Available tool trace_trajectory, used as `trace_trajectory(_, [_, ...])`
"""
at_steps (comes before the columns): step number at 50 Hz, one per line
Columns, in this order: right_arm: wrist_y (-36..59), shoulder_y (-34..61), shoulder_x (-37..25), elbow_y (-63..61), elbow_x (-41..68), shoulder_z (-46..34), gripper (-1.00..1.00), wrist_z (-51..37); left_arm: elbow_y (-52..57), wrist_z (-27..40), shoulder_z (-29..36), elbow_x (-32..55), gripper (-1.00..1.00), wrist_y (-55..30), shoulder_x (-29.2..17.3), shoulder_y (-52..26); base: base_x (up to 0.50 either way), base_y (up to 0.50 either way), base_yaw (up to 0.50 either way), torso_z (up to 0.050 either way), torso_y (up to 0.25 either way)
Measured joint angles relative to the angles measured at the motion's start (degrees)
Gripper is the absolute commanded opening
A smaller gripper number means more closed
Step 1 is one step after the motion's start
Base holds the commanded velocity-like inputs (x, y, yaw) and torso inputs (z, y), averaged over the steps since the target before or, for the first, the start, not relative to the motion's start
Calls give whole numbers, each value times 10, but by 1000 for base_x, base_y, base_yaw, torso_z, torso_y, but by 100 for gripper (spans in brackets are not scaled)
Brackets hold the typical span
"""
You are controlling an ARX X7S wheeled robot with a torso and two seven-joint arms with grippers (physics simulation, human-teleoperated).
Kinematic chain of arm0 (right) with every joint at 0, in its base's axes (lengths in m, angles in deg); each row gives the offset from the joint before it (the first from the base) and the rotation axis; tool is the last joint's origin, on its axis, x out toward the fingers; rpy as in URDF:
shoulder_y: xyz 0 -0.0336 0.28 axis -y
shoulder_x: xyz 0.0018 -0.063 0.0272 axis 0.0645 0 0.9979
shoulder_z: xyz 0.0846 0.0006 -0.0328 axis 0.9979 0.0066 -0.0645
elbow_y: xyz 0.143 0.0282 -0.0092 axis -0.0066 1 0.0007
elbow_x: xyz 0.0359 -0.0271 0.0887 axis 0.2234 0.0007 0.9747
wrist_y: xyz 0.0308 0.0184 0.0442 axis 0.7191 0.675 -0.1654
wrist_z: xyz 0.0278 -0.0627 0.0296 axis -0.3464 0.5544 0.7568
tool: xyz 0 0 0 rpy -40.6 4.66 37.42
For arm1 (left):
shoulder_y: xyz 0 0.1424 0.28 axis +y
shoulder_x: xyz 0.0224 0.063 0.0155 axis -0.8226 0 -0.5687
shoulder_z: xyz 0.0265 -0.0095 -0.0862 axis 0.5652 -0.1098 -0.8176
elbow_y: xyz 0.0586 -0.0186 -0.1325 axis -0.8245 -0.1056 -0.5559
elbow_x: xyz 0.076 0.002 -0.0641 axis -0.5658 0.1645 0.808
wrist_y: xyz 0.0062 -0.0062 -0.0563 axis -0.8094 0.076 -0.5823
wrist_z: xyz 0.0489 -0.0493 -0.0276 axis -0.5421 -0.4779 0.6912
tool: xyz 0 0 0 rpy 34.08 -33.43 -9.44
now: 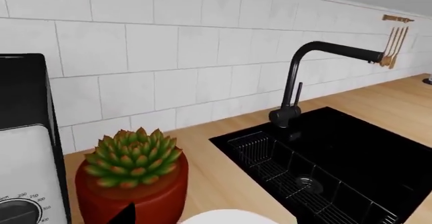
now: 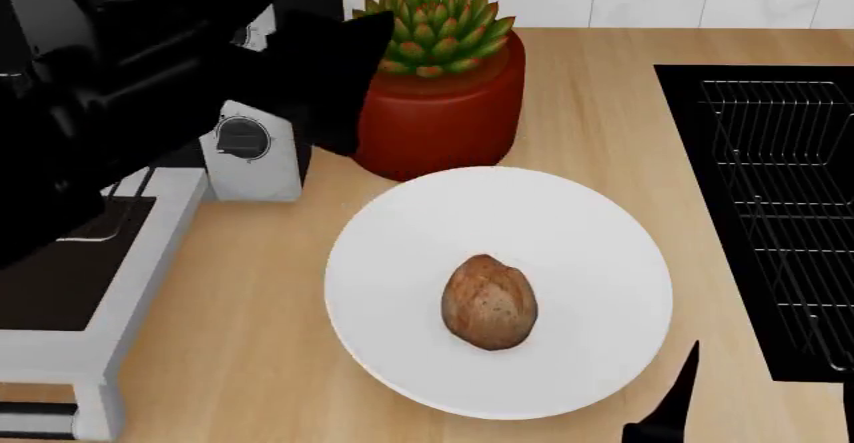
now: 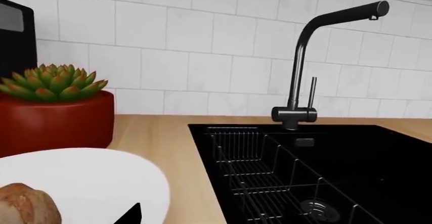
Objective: Pick the bread from the rack and place it on the plate on the counter.
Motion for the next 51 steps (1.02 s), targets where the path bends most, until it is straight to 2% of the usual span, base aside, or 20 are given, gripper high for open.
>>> trace_trajectory(20, [45,-14,-28,-62,26,49,100,-22,127,45,-63,33,100,44,-163,14,0,0,0,0,0])
trace_trajectory(36, [91,-50,-56,-138,64,125,100,-42,217,82,-113,70,100,85,-290,22,0,0,0,0,0])
trace_trajectory(51, [99,-126,-61,-202,95,220,100,-48,292,52,-130,91,100,174,-445,79,0,0,0,0,0])
